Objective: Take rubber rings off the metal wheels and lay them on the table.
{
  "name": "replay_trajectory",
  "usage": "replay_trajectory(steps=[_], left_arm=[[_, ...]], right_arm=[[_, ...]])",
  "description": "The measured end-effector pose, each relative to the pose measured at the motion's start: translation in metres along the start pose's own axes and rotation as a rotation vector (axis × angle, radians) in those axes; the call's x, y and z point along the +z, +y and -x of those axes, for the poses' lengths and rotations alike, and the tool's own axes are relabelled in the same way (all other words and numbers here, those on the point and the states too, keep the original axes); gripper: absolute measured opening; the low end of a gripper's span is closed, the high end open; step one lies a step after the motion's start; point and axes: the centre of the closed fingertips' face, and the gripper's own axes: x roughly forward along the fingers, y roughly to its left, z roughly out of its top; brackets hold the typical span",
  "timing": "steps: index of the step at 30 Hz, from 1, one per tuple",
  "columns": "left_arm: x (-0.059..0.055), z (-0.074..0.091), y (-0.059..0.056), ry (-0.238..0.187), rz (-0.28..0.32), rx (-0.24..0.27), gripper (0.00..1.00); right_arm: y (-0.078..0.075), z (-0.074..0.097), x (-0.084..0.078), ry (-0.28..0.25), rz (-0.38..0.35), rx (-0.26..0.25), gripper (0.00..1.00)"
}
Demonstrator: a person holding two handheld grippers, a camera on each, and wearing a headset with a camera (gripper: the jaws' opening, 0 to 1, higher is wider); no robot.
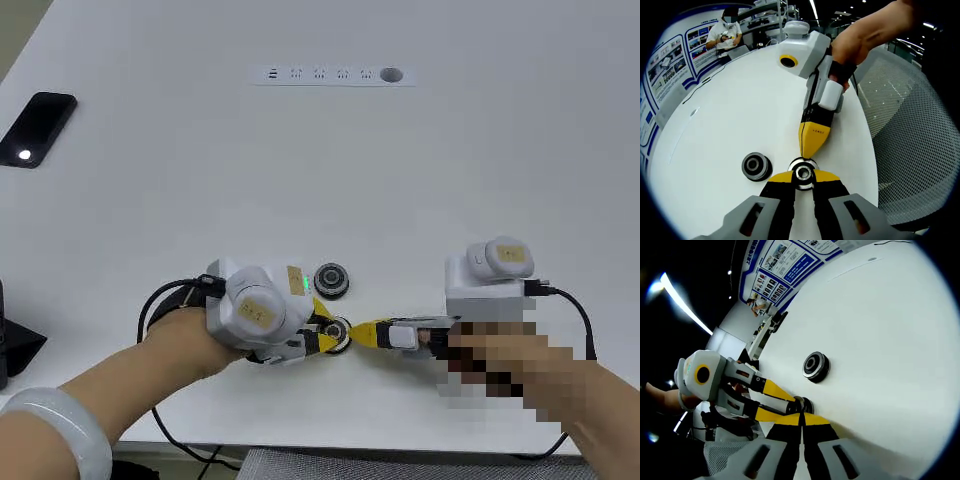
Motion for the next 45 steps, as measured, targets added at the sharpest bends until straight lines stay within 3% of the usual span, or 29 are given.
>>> replay_trajectory(steps=[11, 25, 45], left_arm=[[-0.0001, -0.0001, 0.0001, 0.004, -0.003, 0.000, 0.13], [0.0010, 0.0006, -0.0006, 0.006, -0.005, 0.000, 0.13], [0.0000, 0.0006, -0.0005, 0.017, -0.010, 0.000, 0.13]], right_arm=[[0.0008, -0.0001, -0.0010, -0.014, -0.010, -0.007, 0.01], [-0.0002, -0.0007, -0.0020, 0.011, -0.046, -0.017, 0.02], [0.0078, -0.0027, -0.0012, -0.025, -0.048, -0.007, 0.01]])
